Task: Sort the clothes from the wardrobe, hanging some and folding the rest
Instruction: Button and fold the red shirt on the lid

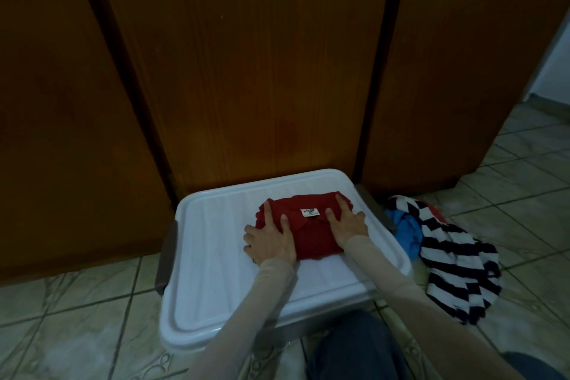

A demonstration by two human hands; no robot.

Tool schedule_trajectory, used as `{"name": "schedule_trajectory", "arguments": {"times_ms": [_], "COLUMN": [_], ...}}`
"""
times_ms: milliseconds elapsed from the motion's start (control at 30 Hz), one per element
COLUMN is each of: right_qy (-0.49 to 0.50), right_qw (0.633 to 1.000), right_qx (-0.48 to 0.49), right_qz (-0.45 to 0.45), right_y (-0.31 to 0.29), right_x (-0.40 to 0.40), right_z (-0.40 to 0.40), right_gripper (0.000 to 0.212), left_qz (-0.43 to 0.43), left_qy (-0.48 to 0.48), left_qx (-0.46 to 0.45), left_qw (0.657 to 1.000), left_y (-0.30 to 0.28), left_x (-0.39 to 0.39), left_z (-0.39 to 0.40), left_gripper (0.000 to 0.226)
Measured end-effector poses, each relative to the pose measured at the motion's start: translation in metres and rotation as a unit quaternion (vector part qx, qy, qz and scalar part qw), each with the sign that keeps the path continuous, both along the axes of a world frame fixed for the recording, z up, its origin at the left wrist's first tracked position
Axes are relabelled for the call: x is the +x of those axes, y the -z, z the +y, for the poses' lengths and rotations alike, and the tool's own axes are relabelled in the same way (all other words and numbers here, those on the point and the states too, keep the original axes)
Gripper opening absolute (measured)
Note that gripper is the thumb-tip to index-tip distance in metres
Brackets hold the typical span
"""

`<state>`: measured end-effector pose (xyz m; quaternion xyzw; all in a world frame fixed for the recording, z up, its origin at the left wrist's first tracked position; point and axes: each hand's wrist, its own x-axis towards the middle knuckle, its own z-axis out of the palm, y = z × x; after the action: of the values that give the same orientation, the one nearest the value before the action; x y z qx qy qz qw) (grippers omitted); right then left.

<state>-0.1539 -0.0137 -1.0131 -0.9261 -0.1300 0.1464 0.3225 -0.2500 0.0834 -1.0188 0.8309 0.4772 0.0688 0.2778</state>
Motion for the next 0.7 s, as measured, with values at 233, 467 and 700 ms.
{"name": "schedule_trajectory", "arguments": {"times_ms": [233, 467, 700], "right_qy": [0.033, 0.102, 0.185], "right_qw": [0.997, 0.982, 0.957], "right_qx": [0.038, 0.101, 0.119], "right_qz": [-0.052, -0.125, -0.189], "right_y": [-0.015, -0.057, -0.101], "right_x": [0.015, 0.032, 0.055], "right_z": [-0.039, -0.122, -0.229], "right_gripper": [0.048, 0.047, 0.046], "left_qz": [-0.061, -0.131, -0.204], "left_qy": [0.039, 0.120, 0.245], "left_qx": [0.005, 0.018, -0.006], "left_qw": [0.997, 0.984, 0.948], "left_y": [-0.016, -0.052, -0.089], "left_x": [0.018, 0.064, 0.112], "left_z": [-0.028, -0.093, -0.184], "left_gripper": [0.053, 0.052, 0.054]}}
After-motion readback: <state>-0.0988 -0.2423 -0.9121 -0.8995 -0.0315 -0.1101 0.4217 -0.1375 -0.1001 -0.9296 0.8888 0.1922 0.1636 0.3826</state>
